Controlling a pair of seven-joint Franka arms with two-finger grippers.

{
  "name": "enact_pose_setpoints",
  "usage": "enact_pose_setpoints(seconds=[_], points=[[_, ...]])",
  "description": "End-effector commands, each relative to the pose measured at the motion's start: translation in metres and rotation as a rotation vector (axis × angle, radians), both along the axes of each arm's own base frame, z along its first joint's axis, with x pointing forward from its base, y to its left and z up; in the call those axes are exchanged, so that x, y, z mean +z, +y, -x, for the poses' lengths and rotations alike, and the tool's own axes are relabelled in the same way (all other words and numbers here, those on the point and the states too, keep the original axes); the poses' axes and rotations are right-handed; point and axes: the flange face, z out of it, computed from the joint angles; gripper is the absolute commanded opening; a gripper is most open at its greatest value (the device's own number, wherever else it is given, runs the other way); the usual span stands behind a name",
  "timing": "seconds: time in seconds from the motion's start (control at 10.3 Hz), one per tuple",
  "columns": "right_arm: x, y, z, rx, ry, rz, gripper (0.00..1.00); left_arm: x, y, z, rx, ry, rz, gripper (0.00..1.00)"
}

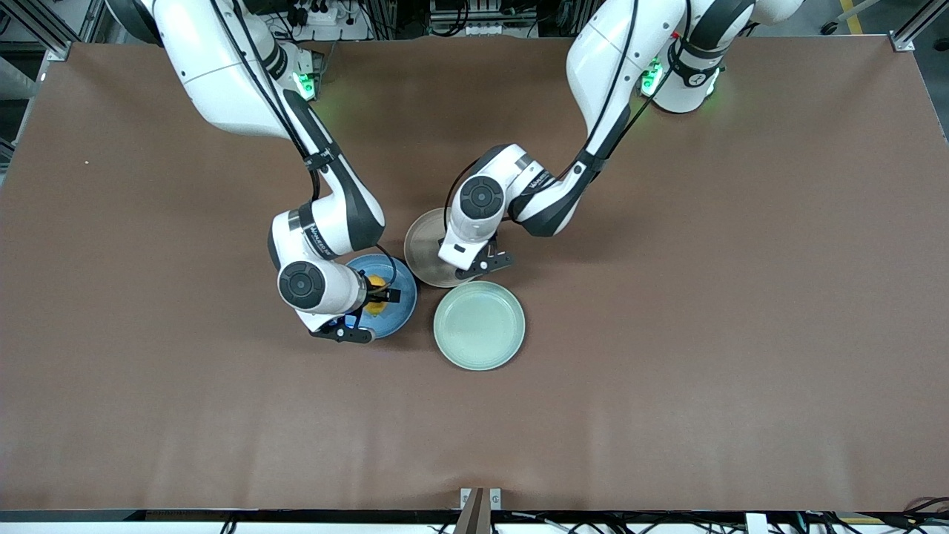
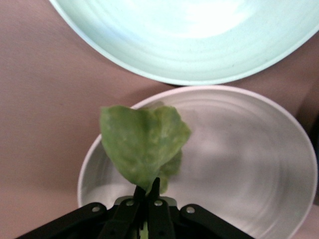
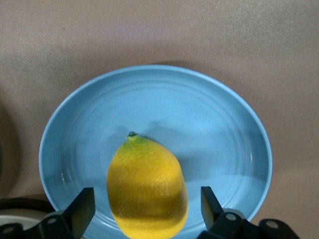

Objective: Pick lemon and lettuce from blue and beige plates
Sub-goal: 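Lift the lettuce with the left gripper while the right gripper lifts the lemon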

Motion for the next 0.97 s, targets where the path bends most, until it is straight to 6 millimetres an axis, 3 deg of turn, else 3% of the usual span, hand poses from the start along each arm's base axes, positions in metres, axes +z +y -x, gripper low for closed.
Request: enact_pose_setpoints(seconds=[0.0, 0.19, 0.39, 0.48, 0.68, 0.87], points=[[-0.003, -0.001, -0.001, -0.016, 0.0, -0.012, 0.57, 0.043, 0.011, -0.006, 0.013, -0.007, -0.039, 0.0], [-0.003, -0.002, -0.002, -0.018, 0.0, -0.012, 0.34, 0.085, 0.026, -0.019, 0.016, -0.032, -0.052, 0.0], [0.0, 0.0, -0.003, -0.013, -0.006, -0.014, 0.14, 0.138, 0.062, -0.047, 0.056, -0.051, -0.043, 0.0], [0.01, 0.001, -0.01, -0.001, -0.024, -0.02, 0.06, 0.155, 0.076, -0.057, 0.054, -0.059, -0.037, 0.0], [0.042, 0.0, -0.022, 0.066, -0.017, -0.042, 0.0, 0.188, 0.113, -0.079, 0.035, -0.074, -0.028, 0.0], [0.081, -0.044, -0.046, 0.115, -0.003, -0.049, 0.0, 0.219, 0.151, -0.093, 0.009, -0.093, -0.05, 0.0]])
